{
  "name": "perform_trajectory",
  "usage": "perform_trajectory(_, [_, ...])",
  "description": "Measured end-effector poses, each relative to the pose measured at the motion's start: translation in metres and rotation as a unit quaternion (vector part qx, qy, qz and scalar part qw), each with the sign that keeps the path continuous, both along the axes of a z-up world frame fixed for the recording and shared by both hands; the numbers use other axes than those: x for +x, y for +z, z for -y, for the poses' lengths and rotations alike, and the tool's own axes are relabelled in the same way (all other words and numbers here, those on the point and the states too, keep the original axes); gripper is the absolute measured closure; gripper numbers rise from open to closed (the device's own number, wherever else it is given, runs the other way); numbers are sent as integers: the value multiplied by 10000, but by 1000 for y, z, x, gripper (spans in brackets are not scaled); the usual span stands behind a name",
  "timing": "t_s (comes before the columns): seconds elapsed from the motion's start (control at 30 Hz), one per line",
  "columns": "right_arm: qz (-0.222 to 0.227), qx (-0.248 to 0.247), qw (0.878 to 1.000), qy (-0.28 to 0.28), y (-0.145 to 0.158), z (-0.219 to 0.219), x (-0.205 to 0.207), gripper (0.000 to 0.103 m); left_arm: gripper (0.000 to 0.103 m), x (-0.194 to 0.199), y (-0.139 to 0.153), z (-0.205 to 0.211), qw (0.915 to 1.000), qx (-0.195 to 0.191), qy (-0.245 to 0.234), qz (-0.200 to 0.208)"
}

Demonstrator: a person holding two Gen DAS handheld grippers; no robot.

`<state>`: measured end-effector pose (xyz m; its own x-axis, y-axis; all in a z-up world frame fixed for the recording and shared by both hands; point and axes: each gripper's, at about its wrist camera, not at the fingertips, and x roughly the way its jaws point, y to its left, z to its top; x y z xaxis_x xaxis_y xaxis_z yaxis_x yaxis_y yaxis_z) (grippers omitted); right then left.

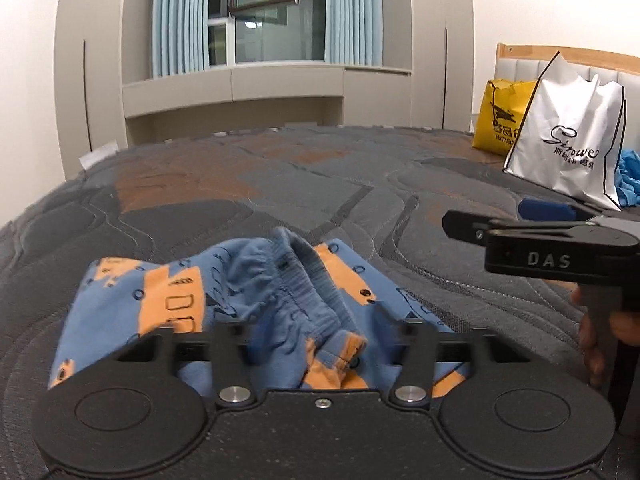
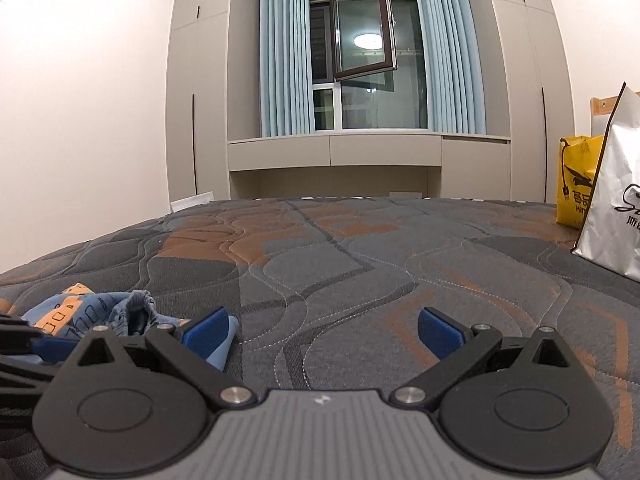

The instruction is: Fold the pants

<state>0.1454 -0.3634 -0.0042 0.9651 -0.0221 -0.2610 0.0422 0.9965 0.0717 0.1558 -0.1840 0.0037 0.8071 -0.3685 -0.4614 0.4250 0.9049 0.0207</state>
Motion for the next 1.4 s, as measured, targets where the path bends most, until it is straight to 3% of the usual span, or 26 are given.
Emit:
perform_trajectory(0.03, [-10,11,10000,-6,0,0,1,0,27,-4,1,-1,10000,32,15,76])
perform_trajectory(0.17, [-14,47,10000,-37,-2,-1,2,0,20,-17,1,-8,9994,253,46,238])
perform_trajectory(0.27, [-17,59,10000,17,-1,-2,3,0,20,-27,-1,-16,9981,483,-13,373])
perform_trajectory(0.5, [298,-25,9961,825,3,-19,-4,0,39,-37,-2,-23,9946,879,-252,481])
perform_trajectory(0.6, [221,102,9903,1367,7,-25,0,0,40,-35,-5,-17,9934,1018,-414,322])
perform_trajectory(0.73, [-285,436,9730,2251,12,-34,26,0,39,-32,-8,-14,9923,1134,-439,229])
perform_trajectory(0.87, [-552,613,9602,2668,16,-43,55,3,40,-31,-7,-17,9937,1036,-356,218])
perform_trajectory(0.93, [-661,805,9535,2828,14,-47,70,19,46,-29,-6,-20,9941,1016,-314,199])
perform_trajectory(1.03, [-863,1168,9454,2919,5,-46,81,29,58,-27,-8,-20,9937,1049,-375,155])
perform_trajectory(1.17, [-910,1296,9447,2872,1,-41,79,40,75,-26,-9,-14,9924,1140,-442,128])
perform_trajectory(1.27, [-1103,1413,9437,2781,-4,-40,85,58,91,-25,-8,-16,9937,1037,-410,101])
perform_trajectory(1.33, [-1204,1491,9425,2737,-7,-39,88,77,96,-25,-6,-18,9950,918,-362,124])
perform_trajectory(1.4, [-1124,1547,9427,2735,-7,-37,85,88,97,-26,-3,-19,9957,845,-349,155])
